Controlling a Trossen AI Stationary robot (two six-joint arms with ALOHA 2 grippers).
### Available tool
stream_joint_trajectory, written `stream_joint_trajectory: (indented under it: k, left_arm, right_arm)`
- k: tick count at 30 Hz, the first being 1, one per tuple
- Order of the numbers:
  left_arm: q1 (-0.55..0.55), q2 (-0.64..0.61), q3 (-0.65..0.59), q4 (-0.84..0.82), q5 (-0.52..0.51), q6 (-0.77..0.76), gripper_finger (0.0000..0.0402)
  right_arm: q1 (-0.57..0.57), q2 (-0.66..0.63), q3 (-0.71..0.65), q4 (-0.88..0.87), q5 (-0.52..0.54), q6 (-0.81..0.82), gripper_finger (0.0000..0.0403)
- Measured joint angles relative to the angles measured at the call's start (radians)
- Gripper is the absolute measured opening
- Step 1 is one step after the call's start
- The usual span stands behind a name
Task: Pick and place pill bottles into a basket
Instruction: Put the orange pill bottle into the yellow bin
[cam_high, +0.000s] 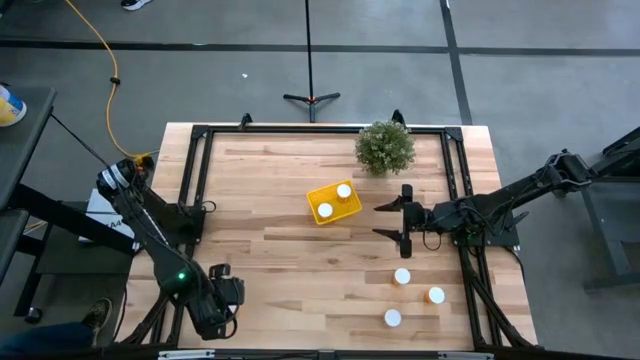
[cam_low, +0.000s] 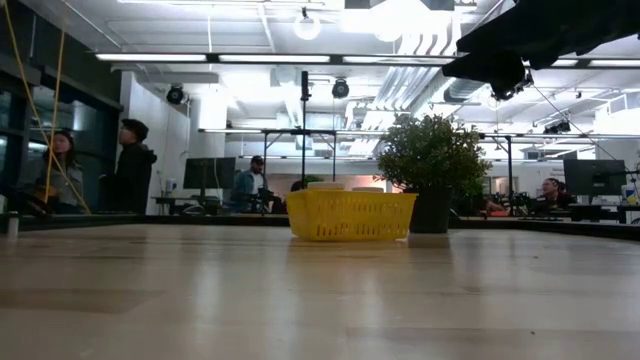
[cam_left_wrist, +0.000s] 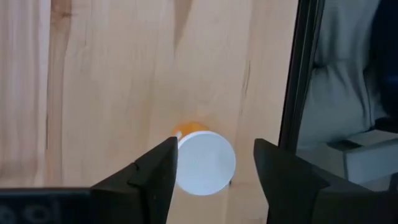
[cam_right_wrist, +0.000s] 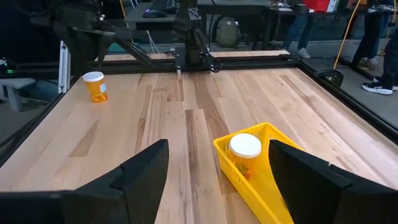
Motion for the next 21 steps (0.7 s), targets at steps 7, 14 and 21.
stream_joint_trajectory:
  k: [7,14,21]
  left_arm:
    - [0.001,0.000,0.000,-0.013,0.020,0.044,0.0245]
    - [0.002,0.000,0.000,0.038,-0.175,0.076,0.0244]
    - [0.001,0.029,0.000,-0.002,-0.121,0.056,0.0288]
  right_arm:
    - [0.000,0.000,0.000,0.000,0.000,-0.024,0.0268]
    - [0.000,0.000,0.000,-0.007,0.000,-0.043,0.0268]
    - [0.000,0.000,0.000,-0.007,0.008,-0.049,0.0268]
